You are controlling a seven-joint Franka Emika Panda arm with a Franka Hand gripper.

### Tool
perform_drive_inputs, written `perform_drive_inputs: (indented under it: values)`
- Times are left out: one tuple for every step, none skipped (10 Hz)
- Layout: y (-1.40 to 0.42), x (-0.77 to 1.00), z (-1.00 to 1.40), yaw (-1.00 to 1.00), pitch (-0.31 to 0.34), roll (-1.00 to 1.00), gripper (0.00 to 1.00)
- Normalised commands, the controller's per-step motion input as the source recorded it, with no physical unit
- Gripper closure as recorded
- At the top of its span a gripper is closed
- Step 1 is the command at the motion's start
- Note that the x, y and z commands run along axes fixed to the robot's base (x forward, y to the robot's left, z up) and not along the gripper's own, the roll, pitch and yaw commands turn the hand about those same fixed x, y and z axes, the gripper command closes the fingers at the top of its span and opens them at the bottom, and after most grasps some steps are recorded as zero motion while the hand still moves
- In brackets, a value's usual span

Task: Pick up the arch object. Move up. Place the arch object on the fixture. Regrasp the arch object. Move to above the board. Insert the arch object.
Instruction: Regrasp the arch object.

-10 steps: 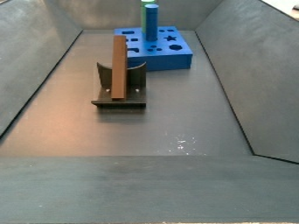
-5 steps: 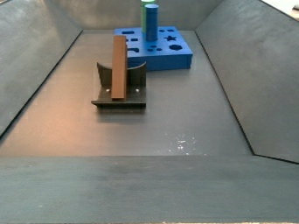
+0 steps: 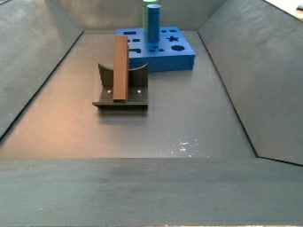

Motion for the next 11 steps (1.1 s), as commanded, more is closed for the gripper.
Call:
perform_drive_inputs:
  values:
    - [-0.06, 0.22, -0.01, 0.23, 0.245, 0.80, 0.00]
    - [-0.06, 0.25, -0.02, 0.25, 0.207, 0.63, 0.00]
    - [-0.06, 0.28, -0.02, 0.27, 0.160, 0.41, 0.00]
    - [-0.06, 0.31, -0.01, 0.27, 0.122, 0.27, 0.00]
    - [-0.05, 0.32, 0.00, 0.26, 0.084, 0.20, 0.00]
    - [-0.06, 0.30, -0.01, 0.24, 0.041, 0.18, 0.00]
    - [-0.06, 0.29, -0.01, 0.22, 0.024, 0.17, 0.00]
    - [-0.06, 0.28, -0.02, 0.19, 0.016, 0.17, 0.00]
    - [-0.06, 0.28, -0.02, 0.17, 0.016, 0.17, 0.00]
    - [-0.06, 0.28, -0.02, 0.14, 0.018, 0.17, 0.00]
    - [-0.05, 0.28, -0.02, 0.12, 0.022, 0.17, 0.00]
